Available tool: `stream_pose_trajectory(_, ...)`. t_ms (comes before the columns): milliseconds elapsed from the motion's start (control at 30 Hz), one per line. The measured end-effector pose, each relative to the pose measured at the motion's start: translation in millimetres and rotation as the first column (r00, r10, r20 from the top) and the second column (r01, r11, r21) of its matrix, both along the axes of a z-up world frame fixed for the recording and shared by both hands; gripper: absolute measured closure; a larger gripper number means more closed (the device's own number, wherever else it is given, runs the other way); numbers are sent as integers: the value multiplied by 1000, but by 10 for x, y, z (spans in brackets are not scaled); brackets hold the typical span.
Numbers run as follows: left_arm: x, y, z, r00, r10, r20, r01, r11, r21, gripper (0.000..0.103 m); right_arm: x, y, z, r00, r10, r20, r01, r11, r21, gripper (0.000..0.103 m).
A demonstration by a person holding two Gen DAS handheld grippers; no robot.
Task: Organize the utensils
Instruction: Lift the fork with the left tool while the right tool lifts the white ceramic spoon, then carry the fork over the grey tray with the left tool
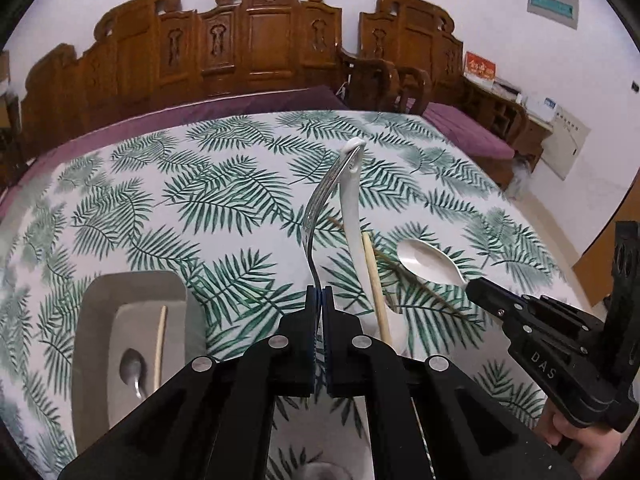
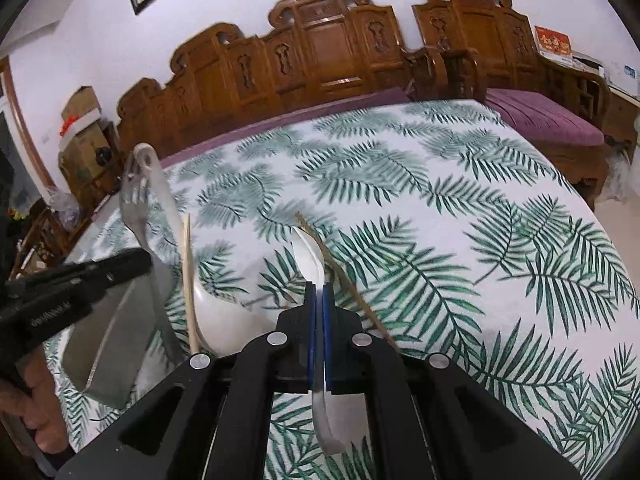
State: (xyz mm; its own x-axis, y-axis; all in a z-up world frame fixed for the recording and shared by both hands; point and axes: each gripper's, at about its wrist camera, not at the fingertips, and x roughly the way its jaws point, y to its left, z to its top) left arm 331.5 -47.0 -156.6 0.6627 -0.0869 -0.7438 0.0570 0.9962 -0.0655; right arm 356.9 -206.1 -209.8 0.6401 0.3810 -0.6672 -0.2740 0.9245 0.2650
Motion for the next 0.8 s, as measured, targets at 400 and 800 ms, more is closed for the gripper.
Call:
stream_pose_trajectory(400, -48, 33, 336, 998, -14, 56, 10, 998, 64, 102, 31, 9, -15, 1000, -3, 0, 3, 1000, 2, 99)
stream_pose_trajectory(800, -173, -136, 300, 997, -59, 48, 54, 994, 99, 102, 0, 72, -50, 997, 63, -34, -63, 998, 27, 95)
